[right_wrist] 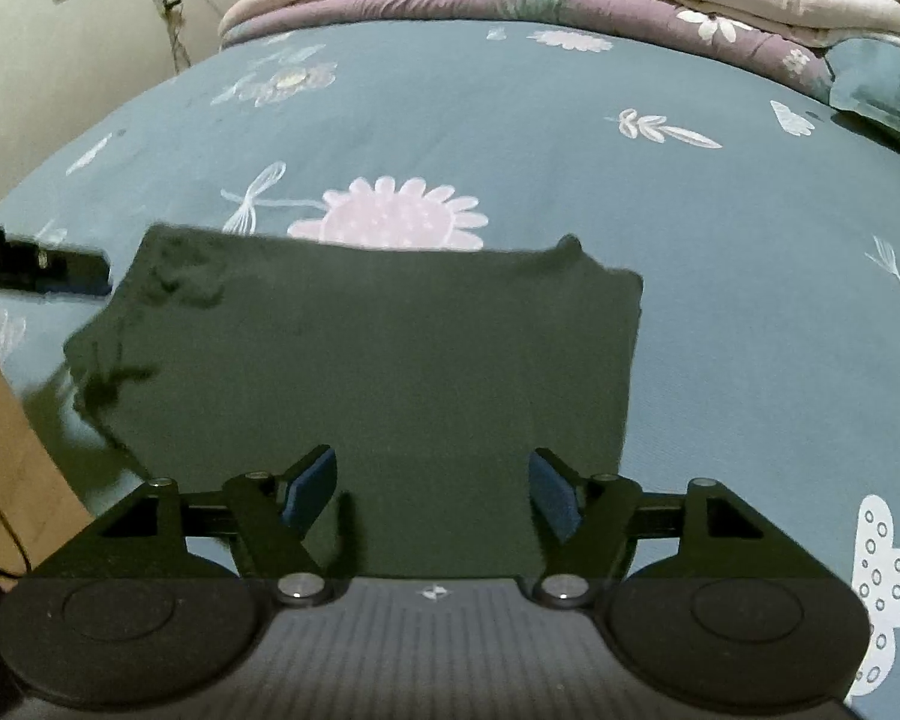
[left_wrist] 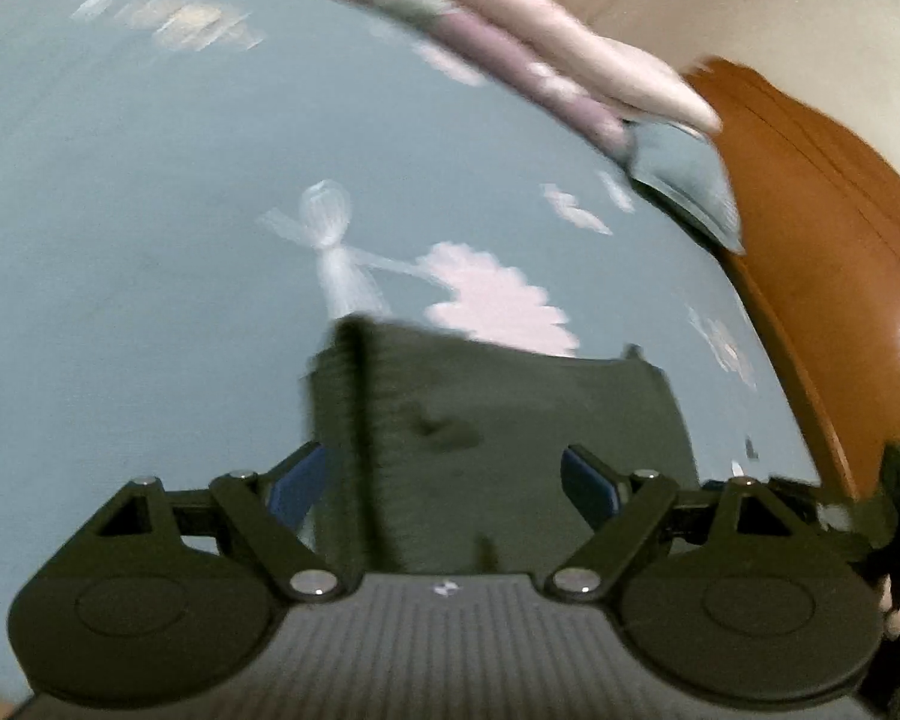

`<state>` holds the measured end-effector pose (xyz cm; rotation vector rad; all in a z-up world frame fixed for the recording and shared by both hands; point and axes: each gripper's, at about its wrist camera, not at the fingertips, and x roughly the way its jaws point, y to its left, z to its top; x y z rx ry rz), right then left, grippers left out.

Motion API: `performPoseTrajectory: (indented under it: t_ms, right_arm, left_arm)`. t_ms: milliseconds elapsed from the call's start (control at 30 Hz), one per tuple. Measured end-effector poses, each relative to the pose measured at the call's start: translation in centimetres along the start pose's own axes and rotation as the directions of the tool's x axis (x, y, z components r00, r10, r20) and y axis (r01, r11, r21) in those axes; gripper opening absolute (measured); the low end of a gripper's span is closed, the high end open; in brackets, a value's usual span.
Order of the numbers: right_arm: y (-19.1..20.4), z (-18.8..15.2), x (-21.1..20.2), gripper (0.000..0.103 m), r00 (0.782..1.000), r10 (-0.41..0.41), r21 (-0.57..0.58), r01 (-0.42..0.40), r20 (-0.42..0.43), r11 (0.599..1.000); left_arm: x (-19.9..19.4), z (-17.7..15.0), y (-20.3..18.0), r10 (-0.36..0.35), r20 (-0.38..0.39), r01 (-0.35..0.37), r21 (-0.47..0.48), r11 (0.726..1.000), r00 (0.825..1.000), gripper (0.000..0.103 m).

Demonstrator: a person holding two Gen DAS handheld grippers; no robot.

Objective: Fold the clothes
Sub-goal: 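Close the left gripper on the ribbed waistband edge of the folded trousers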

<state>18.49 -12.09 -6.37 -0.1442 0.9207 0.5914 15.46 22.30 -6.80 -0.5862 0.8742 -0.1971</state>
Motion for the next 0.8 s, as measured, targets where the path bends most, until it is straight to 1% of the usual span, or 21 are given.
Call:
performPoseTrajectory:
  t_ms: [67,167,200,333,433,467,533,733,800]
  right_arm:
    - [0.0,0.4,0.1,0.077,1.000,0.001,0.014,-0.001,0.000,1.000]
    - [0.3,0.9,0.3,0.077,1.000,-0.002,0.017,0.002,-0.001,1.000]
    - [0.5,1.0,0.4,0.077,1.000,-0.007,0.016,0.007,-0.001,1.000]
    - [1.2,1.1,0.2,0.077,1.000,-0.014,0.024,0.013,0.016,1.000]
    - [1.5,1.0,0.0,0.077,0.999,-0.018,0.045,0.017,0.035,0.999]
    - [1.6,0.9,-0.1,0.077,0.999,-0.020,0.052,0.018,0.040,0.998]
    - [1.6,0.7,-0.2,0.077,0.999,-0.025,0.065,0.022,0.046,0.998]
    - [1.2,-0.1,-0.8,0.077,0.998,-0.034,0.090,0.029,0.052,0.996]
    - [0.8,-0.3,-1.1,0.077,0.998,-0.038,0.097,0.033,0.055,0.995]
  left_arm:
    - [0.6,-0.2,1.3,-0.012,-0.020,0.011,-0.055,0.998,1.000,0.085]
    - [1.9,-0.4,2.5,-0.076,-0.058,0.069,-0.112,0.991,0.995,0.086]
    - [2.0,-0.4,2.7,-0.095,-0.060,0.088,-0.116,0.989,0.994,0.087]
    - [3.3,1.0,2.7,-0.157,-0.110,0.144,-0.124,0.982,0.981,0.088]
    - [4.9,2.3,2.8,-0.214,-0.139,0.197,-0.126,0.972,0.967,0.094]
    - [5.5,2.8,2.9,-0.229,-0.142,0.211,-0.131,0.969,0.963,0.094]
    - [6.1,3.2,3.1,-0.253,-0.144,0.229,-0.164,0.960,0.957,0.095]
    - [6.1,2.1,4.1,-0.320,-0.158,0.271,-0.271,0.924,0.934,0.096]
    - [5.6,0.9,4.7,-0.350,-0.156,0.289,-0.313,0.905,0.924,0.096]
